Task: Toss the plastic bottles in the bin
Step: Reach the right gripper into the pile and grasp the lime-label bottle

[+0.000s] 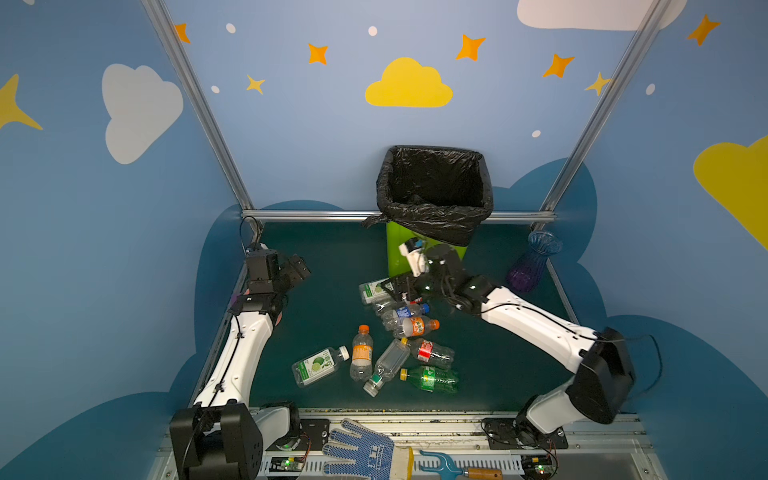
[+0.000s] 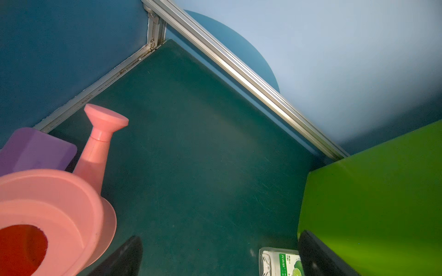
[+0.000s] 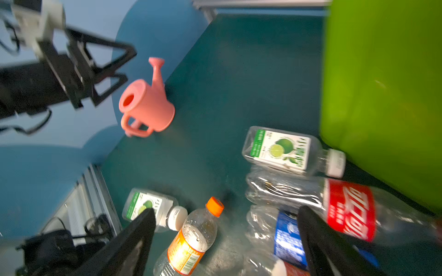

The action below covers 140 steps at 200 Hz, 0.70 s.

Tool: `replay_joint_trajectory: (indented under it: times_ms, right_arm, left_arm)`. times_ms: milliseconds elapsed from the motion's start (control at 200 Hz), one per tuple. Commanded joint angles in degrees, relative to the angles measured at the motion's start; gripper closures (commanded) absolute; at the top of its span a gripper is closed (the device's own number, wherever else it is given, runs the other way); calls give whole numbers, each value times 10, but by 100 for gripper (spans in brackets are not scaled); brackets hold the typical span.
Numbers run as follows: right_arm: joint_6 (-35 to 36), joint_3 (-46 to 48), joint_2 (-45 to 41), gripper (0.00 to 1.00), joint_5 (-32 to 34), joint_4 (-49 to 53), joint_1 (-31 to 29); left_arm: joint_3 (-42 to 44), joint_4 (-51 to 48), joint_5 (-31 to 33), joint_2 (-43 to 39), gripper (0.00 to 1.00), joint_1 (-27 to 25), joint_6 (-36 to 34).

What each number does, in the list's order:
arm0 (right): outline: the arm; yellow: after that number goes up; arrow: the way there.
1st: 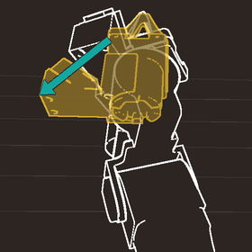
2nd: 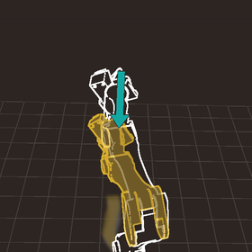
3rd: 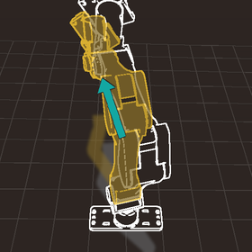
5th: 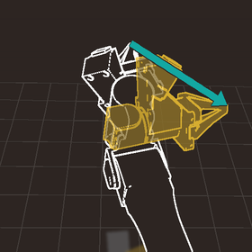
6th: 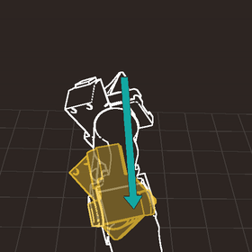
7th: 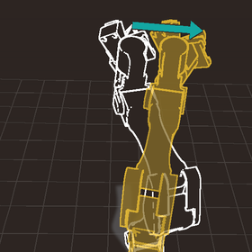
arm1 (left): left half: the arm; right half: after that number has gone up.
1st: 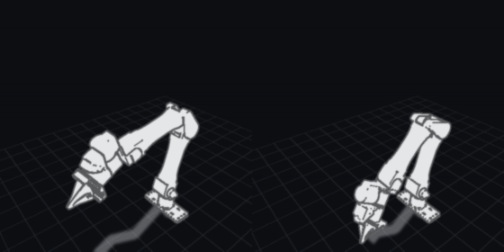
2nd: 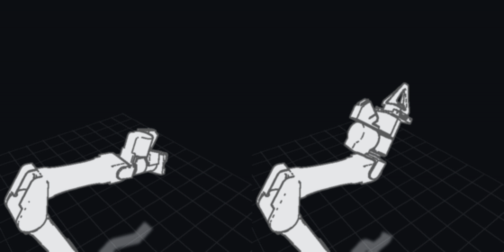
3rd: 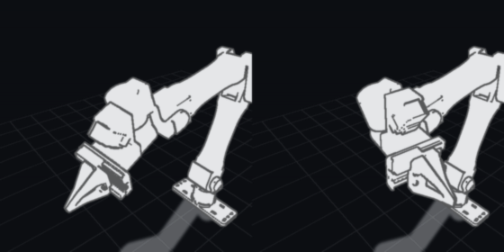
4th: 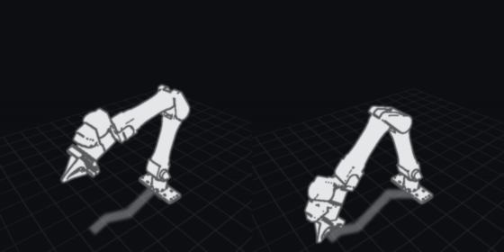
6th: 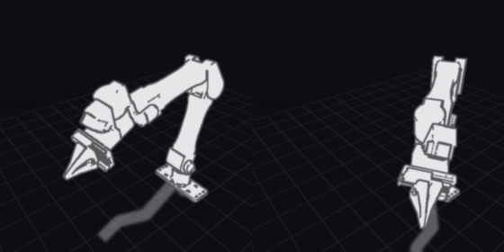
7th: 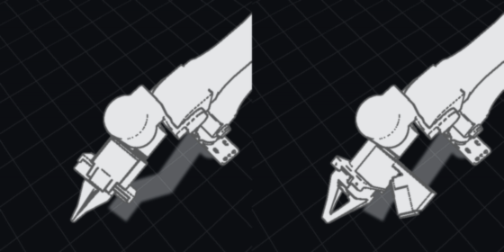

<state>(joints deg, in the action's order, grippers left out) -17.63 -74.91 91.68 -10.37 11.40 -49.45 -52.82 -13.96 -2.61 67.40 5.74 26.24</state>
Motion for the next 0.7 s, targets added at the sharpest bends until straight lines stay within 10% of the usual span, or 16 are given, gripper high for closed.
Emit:
replay_joint_trajectory:
  times_ms: [0,696]
  right_arm:
    - [107,-67,62,7,1,60,-75]
    - [387,-350,354,7,100,267,-274]
  left_arm:
    - [-13,-10,-4,-9,0,12,7]
    - [-36,-29,-41,-6,0,41,10]
